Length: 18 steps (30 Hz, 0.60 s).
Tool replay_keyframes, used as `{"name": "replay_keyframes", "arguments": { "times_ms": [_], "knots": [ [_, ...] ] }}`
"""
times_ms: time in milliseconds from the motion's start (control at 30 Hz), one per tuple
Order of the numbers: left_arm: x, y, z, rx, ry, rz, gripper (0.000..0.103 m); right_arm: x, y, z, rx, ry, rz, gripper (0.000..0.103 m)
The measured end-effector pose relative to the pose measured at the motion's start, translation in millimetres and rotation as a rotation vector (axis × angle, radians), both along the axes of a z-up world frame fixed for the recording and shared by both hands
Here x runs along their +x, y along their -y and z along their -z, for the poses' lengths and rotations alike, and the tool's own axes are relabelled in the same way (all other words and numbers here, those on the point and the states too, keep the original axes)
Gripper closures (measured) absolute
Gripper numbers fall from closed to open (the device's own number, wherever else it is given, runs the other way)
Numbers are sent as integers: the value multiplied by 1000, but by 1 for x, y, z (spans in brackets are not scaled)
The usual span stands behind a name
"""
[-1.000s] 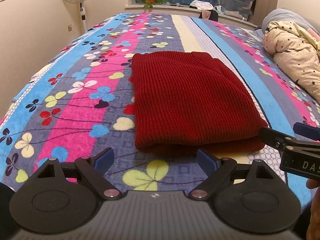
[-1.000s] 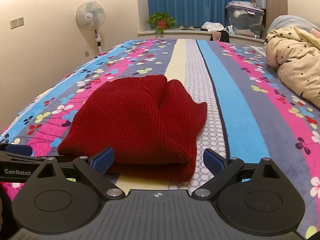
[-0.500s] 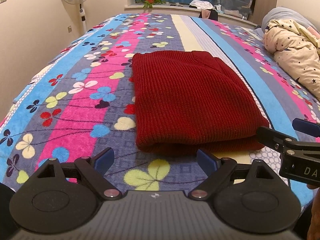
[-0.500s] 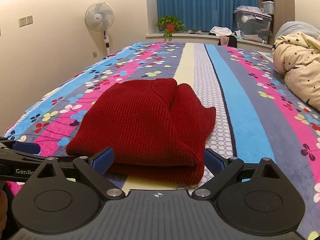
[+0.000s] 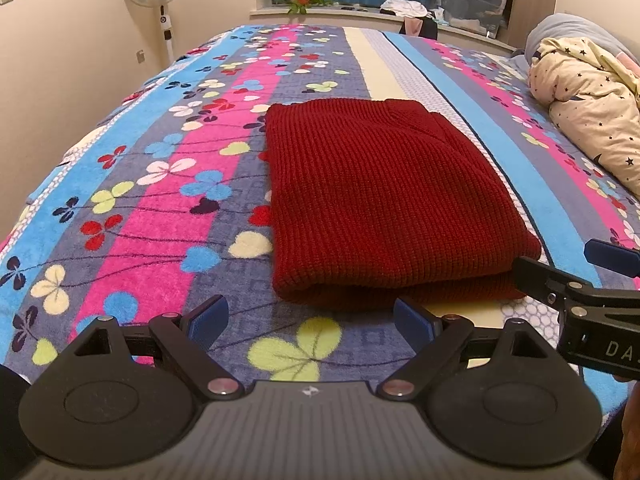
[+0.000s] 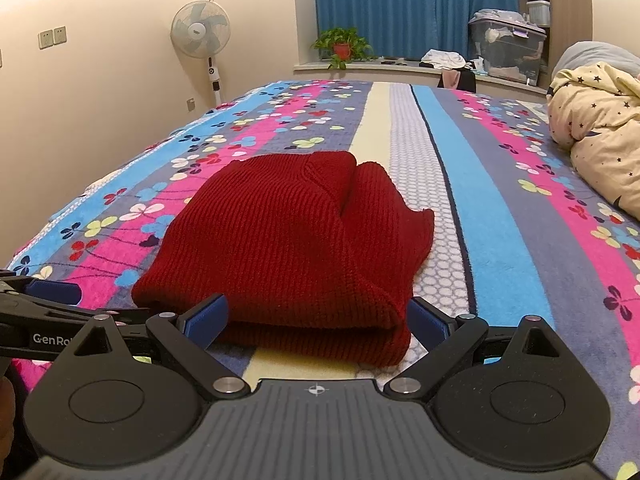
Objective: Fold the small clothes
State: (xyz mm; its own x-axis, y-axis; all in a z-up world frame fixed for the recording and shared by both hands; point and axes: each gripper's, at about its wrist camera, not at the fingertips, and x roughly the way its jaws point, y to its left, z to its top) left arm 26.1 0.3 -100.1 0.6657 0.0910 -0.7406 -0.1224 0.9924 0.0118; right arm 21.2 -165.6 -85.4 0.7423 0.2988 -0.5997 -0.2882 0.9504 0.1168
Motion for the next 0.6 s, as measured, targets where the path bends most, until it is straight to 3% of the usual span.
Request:
{"name": "replay_keyframes", "arguments": {
  "times_ms": [600],
  "knots": [
    [-1,-1,-1,-16,15,-6,10,1,-2,2,-7,-5,-9,7]
  ]
}}
